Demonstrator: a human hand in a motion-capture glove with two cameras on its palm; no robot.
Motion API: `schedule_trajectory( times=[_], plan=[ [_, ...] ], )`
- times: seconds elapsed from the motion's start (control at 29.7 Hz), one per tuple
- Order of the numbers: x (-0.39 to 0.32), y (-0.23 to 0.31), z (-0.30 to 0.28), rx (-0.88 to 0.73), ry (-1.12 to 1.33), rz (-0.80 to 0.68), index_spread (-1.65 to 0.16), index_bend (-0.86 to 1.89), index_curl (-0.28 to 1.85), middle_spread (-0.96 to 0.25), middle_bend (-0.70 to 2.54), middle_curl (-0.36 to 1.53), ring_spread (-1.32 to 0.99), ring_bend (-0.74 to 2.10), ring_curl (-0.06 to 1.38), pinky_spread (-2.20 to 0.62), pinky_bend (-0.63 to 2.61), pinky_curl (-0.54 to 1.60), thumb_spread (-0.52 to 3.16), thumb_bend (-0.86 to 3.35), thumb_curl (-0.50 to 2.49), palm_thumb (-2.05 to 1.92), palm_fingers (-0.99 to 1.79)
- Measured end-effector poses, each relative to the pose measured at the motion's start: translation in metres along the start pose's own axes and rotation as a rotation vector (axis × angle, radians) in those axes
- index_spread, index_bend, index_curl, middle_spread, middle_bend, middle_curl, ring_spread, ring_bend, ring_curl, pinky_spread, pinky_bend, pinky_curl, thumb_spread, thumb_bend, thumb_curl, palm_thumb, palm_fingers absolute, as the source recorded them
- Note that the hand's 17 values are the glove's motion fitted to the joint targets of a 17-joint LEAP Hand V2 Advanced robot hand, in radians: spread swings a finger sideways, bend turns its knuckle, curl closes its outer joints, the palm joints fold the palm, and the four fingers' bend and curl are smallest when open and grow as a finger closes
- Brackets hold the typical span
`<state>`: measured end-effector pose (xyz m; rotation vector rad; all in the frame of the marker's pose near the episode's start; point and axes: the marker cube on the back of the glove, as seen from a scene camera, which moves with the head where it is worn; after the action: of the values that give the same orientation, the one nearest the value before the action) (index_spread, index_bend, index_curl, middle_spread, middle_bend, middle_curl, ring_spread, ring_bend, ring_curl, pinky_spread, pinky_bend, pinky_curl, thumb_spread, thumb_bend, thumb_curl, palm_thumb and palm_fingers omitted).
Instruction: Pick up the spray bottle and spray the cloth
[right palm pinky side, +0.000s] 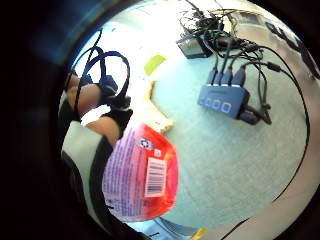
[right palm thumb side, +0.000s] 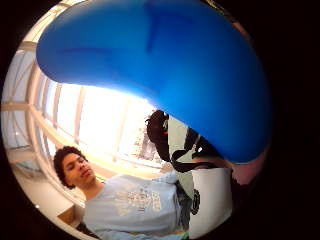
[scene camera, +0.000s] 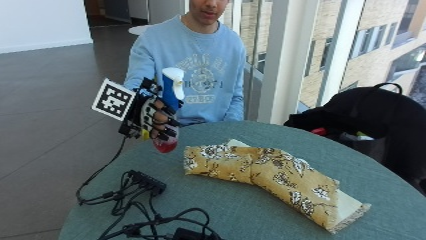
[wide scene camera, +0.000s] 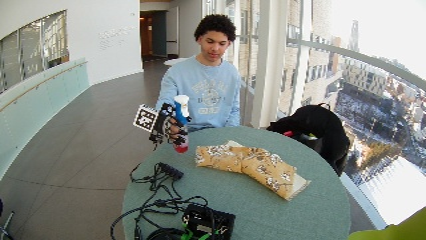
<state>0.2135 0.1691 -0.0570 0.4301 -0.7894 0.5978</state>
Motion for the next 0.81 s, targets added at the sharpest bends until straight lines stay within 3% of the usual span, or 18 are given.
schedule_trajectory(
  times=[0.37, 0.81],
  plan=[
    [-0.051, -0.065, 0.051, -0.448, 0.227, 0.041, -0.27, 0.08, 0.23, -0.09, 0.34, 0.43, -0.03, 0.52, 0.37, 0.12, 0.29, 0.37, 0.87, -0.02, 0.51, 0.91, 1.04],
    [-0.069, -0.092, 0.096, -0.659, 0.334, 0.102, -0.24, 0.08, 0.21, -0.07, 0.33, 0.44, -0.02, 0.53, 0.38, 0.11, 0.29, 0.37, 0.85, -0.02, 0.55, 0.91, 1.07]
  ],
)
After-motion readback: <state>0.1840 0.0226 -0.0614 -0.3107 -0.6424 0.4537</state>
